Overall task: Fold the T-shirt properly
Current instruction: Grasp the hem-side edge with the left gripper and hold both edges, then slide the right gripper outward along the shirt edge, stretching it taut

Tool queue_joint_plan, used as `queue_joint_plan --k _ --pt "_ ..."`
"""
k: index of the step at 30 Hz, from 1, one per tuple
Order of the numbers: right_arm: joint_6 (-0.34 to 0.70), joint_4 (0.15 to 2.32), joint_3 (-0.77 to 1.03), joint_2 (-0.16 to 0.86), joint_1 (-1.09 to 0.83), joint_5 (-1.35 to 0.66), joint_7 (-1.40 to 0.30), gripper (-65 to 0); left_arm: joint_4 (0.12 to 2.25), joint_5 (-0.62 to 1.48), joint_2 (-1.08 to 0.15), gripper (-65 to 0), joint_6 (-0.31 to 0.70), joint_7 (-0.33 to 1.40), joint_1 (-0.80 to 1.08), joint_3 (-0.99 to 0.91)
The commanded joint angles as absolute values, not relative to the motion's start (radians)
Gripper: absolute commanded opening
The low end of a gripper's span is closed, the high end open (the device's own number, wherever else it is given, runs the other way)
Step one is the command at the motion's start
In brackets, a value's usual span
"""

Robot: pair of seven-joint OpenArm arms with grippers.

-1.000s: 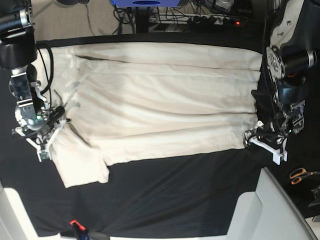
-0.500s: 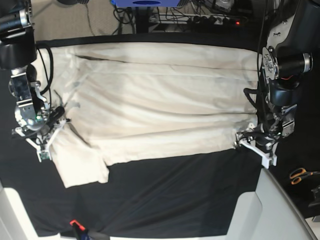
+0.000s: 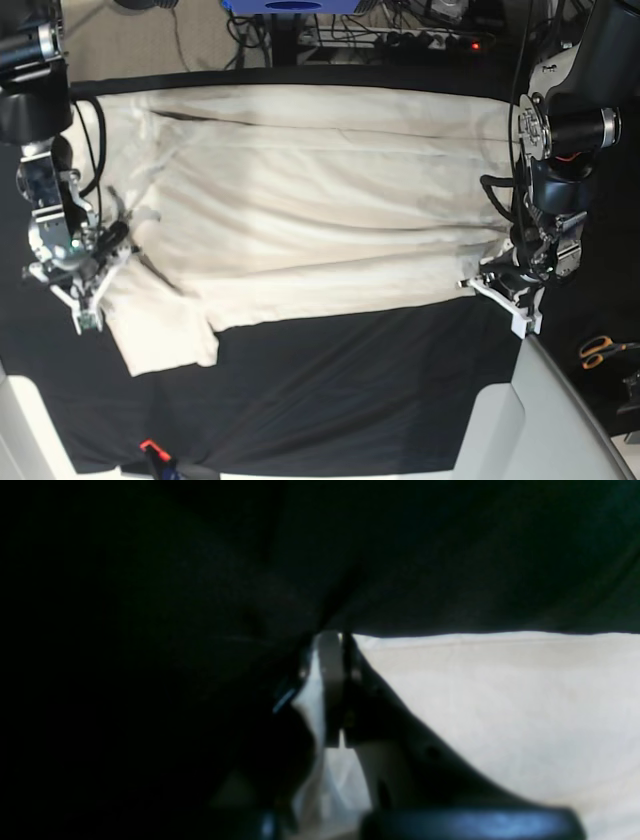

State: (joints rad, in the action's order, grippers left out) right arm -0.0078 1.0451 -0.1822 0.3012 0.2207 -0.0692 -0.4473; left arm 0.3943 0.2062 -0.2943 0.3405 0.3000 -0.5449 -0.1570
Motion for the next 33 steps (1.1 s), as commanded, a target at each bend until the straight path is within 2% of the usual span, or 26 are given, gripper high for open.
queue_joint_plan --k 1,6,12,22,33 --pt "-0.013 1.061 -0.166 0.315 0.257 -0.059 -0.424 -64.8 0.435 0.209 -0.320 -65.0 0.343 0.278 -0.578 -0.159" --pt "-0.013 1.061 -0.085 0.315 0.289 -0.058 -0.424 -64.8 0.527 0.209 -0.344 -65.0 0.343 0.341 -0.581 -0.159" --pt "-0.013 1.059 -0.085 0.335 0.300 -0.058 -0.424 -64.4 0.622 0.211 -0.348 -65.0 0.344 0.367 -0.578 -0.162" --pt "-0.004 0.960 -0.088 0.375 0.315 -0.058 -0.298 -64.4 0.630 0.211 -0.348 -65.0 0.346 0.367 -0.576 -0.160" --pt "0.262 0.835 -0.088 0.435 0.358 -0.056 -0.232 -64.4 0.631 0.209 -0.363 -65.0 0.348 0.367 -0.576 -0.159"
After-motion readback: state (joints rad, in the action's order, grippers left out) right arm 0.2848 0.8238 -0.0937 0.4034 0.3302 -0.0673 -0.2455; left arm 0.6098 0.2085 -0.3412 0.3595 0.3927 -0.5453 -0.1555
